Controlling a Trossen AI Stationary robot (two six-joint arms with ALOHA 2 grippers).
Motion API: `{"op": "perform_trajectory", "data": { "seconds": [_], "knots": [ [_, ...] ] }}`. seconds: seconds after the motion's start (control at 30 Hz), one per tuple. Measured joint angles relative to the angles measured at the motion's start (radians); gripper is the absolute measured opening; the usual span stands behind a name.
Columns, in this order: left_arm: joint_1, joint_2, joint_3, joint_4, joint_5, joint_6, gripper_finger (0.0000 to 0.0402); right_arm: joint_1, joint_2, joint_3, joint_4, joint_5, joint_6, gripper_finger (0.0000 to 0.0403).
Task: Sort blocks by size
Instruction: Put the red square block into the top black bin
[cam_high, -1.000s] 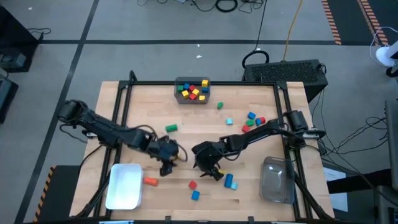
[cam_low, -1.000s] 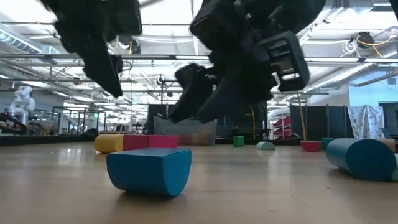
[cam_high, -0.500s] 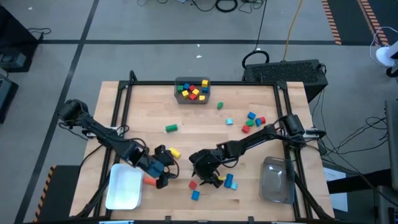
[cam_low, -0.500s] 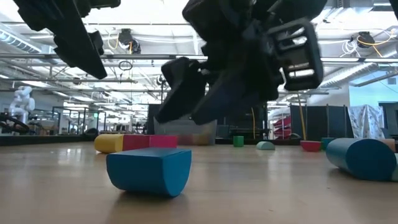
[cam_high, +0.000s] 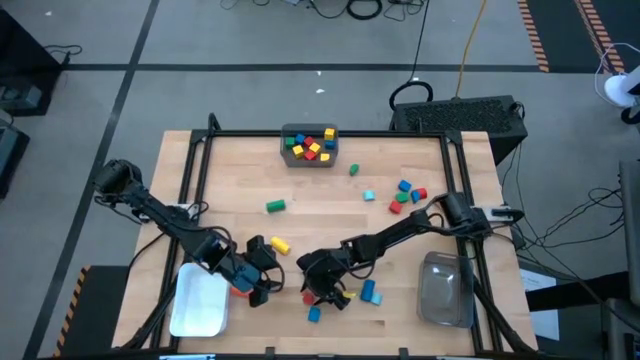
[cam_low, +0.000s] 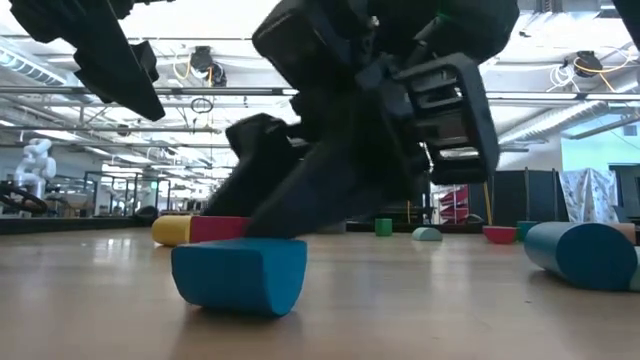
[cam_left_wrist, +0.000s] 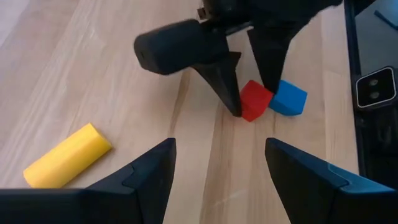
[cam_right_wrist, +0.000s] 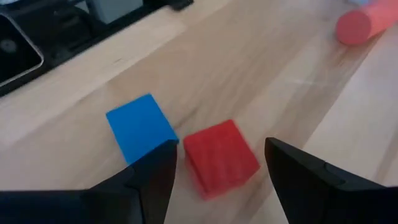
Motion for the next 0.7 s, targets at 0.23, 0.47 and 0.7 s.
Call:
{"op": "perform_trajectory", "data": {
  "seconds": [0.23, 0.47, 0.7],
  "knots": [
    [0.0, 0.0, 0.0, -0.002, -0.006, 0.007, 0.0248, -0.003, 0.018, 0.011, -0.033, -0.001, 0.003, 0.0221],
    [0.0, 0.024, 0.0, 0.003, -0.01, 0.013, 0.0248, -0.003, 0.018, 0.012, -0.037, -0.001, 0.005, 0.0166],
    [0.0, 0.099, 0.0, 0.012, -0.019, 0.085, 0.0248, -0.003, 0.013, 0.012, -0.052, -0.003, 0.01, 0.0112]
  ]
}}
